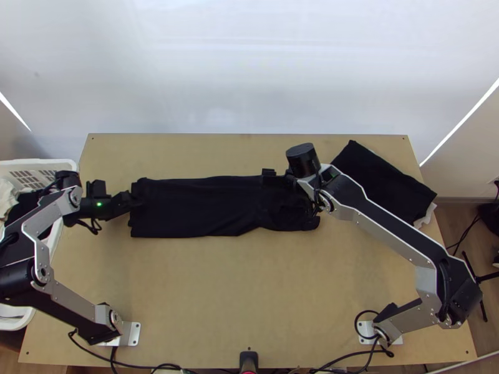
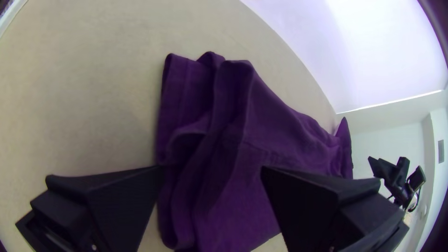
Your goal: Fold the t-shirt
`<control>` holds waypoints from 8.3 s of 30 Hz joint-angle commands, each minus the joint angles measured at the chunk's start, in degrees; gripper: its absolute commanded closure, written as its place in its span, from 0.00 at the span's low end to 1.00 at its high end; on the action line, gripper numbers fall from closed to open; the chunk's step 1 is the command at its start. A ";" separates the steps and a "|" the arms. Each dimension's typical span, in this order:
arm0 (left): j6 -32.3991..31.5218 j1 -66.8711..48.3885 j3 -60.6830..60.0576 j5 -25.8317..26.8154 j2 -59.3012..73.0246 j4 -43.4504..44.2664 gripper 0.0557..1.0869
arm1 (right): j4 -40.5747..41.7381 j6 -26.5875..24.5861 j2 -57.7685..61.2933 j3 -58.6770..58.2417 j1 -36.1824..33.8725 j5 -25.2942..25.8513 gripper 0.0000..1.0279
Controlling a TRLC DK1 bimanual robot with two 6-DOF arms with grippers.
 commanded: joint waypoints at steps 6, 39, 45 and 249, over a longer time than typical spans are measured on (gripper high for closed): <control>-0.31 -0.95 1.66 -1.60 1.37 2.01 0.04 | -0.06 0.08 0.15 -0.21 -0.25 0.07 0.05; -1.54 -3.94 1.05 -5.21 2.60 3.59 0.97 | -0.24 0.08 -0.64 0.23 -1.04 -0.02 0.10; 1.54 5.81 3.42 -5.21 1.54 0.08 0.97 | -0.32 0.08 -1.69 -0.03 -1.56 -0.02 0.10; -24.83 -33.39 53.96 -5.82 -1.62 -23.57 0.04 | 3.02 7.20 -12.33 -17.88 -45.51 1.48 0.97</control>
